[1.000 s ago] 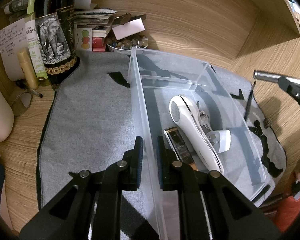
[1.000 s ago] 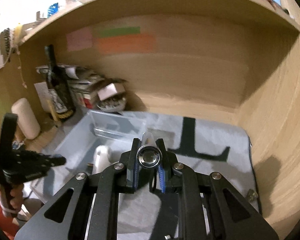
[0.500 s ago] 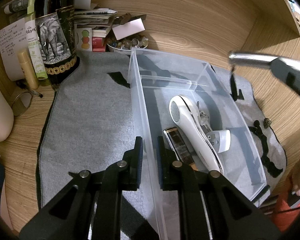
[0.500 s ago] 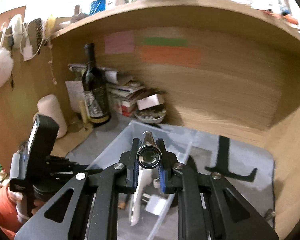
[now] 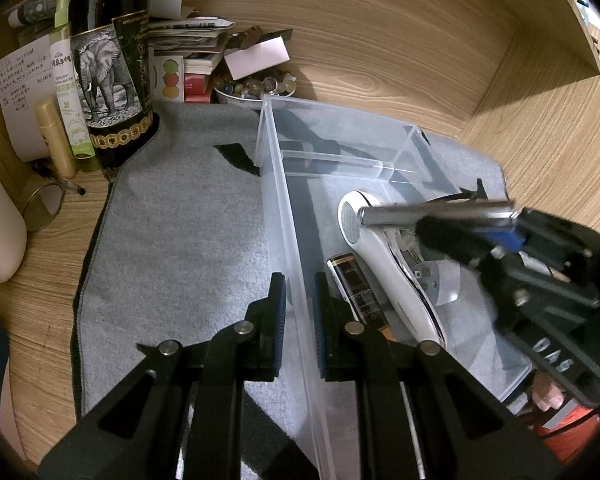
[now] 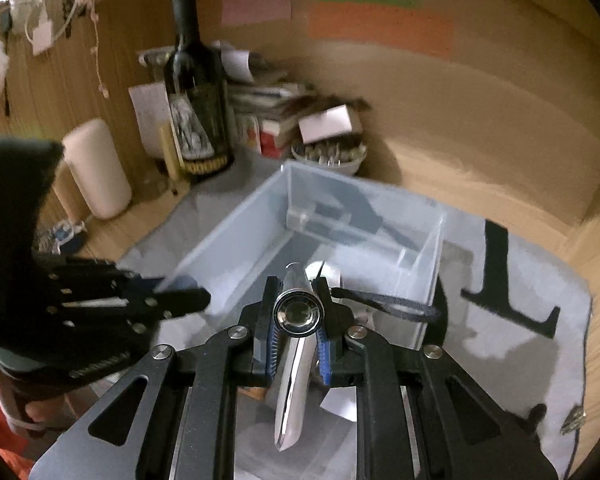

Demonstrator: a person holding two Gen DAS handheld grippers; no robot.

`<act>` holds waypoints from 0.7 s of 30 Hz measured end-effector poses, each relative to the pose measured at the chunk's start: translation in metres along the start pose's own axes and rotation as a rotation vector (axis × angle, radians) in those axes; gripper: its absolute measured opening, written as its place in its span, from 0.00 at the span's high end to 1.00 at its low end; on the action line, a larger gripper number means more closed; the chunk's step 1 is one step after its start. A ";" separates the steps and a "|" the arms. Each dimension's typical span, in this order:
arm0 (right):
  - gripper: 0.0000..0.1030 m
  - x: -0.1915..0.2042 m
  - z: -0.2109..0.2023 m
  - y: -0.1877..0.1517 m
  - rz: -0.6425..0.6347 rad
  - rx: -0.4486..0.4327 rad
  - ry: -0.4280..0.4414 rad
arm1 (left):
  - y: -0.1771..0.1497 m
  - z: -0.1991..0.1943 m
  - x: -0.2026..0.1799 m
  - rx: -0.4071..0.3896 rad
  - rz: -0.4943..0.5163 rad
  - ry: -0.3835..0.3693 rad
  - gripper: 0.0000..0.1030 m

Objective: Organize rigid objects
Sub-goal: 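Carry the silver cylinder into the clear box with the right gripper and release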

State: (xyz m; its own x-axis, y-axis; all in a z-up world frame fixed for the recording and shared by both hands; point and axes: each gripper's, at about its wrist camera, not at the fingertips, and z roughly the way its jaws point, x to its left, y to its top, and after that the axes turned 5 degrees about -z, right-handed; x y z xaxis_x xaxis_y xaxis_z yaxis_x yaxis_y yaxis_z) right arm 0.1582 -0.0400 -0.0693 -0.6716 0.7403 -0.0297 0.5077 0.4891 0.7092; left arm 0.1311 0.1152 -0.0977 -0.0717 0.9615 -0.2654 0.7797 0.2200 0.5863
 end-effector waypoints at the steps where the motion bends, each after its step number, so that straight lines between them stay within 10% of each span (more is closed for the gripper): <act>1: 0.86 0.001 0.002 -0.002 -0.003 0.010 0.002 | 0.000 0.000 0.000 0.000 0.000 0.000 0.88; 21: 0.75 0.008 0.008 -0.014 -0.044 0.116 0.036 | -0.001 0.000 -0.001 0.001 0.002 0.001 0.88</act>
State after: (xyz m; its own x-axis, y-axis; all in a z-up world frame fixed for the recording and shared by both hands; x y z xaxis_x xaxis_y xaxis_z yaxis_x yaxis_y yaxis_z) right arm 0.1506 -0.0373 -0.0854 -0.7124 0.7010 -0.0324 0.5348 0.5722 0.6217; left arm 0.1306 0.1144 -0.0982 -0.0709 0.9619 -0.2641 0.7801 0.2184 0.5863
